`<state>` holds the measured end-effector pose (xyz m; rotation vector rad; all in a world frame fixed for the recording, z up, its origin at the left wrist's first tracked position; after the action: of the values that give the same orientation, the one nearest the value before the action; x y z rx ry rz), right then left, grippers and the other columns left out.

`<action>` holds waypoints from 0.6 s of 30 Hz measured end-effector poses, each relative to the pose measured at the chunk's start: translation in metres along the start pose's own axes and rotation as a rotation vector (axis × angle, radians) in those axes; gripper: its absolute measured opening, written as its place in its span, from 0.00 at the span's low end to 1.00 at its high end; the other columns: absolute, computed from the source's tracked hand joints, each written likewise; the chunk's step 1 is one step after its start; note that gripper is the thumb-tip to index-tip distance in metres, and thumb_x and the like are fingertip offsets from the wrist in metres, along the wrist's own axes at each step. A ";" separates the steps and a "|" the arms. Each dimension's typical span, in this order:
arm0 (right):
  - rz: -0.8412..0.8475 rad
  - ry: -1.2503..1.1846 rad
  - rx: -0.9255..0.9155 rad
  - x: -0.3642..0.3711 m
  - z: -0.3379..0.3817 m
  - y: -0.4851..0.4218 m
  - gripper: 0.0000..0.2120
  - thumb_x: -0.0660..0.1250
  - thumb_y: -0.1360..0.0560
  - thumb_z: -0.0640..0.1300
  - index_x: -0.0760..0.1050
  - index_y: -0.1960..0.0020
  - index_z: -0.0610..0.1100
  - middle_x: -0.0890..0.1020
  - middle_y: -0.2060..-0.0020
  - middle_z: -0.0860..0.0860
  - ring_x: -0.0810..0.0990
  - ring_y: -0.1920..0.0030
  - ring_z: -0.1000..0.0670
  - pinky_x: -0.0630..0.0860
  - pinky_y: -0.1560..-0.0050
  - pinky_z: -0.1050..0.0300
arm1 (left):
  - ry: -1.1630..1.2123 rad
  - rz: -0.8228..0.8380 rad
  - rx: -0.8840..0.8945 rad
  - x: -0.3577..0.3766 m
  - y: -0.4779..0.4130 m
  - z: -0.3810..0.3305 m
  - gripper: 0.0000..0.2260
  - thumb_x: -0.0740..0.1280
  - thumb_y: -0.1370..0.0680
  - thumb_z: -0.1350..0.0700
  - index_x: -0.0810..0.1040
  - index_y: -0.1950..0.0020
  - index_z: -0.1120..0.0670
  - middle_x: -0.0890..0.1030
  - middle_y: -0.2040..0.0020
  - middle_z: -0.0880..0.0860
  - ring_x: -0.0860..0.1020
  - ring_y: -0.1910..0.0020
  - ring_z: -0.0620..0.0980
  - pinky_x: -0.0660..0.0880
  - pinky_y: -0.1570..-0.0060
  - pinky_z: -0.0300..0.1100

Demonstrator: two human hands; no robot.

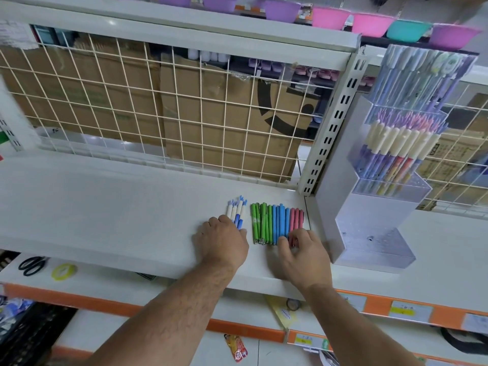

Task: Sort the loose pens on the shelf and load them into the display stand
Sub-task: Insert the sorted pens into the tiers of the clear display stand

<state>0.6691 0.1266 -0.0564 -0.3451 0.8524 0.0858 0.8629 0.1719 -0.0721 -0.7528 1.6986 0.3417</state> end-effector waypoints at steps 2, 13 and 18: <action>-0.003 -0.001 -0.004 -0.001 0.000 0.000 0.09 0.64 0.23 0.54 0.75 0.53 0.49 0.75 0.58 0.56 0.75 0.58 0.56 0.78 0.57 0.56 | 0.004 -0.009 -0.006 0.001 0.000 0.001 0.18 0.61 0.21 0.40 0.73 0.44 0.54 0.78 0.46 0.53 0.76 0.47 0.53 0.72 0.51 0.48; 0.006 -0.001 -0.004 -0.003 0.002 0.001 0.07 0.65 0.23 0.53 0.73 0.55 0.51 0.74 0.59 0.58 0.73 0.59 0.58 0.65 0.63 0.66 | -0.039 -0.010 -0.011 0.003 0.002 0.002 0.06 0.57 0.20 0.56 0.71 0.45 0.52 0.77 0.46 0.51 0.75 0.47 0.52 0.70 0.54 0.46; 0.014 0.005 0.010 -0.003 0.002 0.000 0.07 0.64 0.23 0.54 0.73 0.54 0.50 0.75 0.58 0.57 0.74 0.59 0.58 0.65 0.63 0.68 | -0.035 0.013 0.022 0.002 0.001 0.000 0.06 0.56 0.19 0.56 0.71 0.45 0.53 0.78 0.47 0.51 0.76 0.48 0.51 0.71 0.54 0.46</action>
<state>0.6687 0.1277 -0.0535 -0.3303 0.8596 0.0944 0.8619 0.1718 -0.0741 -0.7163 1.6726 0.3433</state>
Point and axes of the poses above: each hand's wrist, its own y-axis away from the middle knuckle, its own x-axis out of the palm, z = x × y, the point moved 5 cm from there along -y, towards the middle knuckle
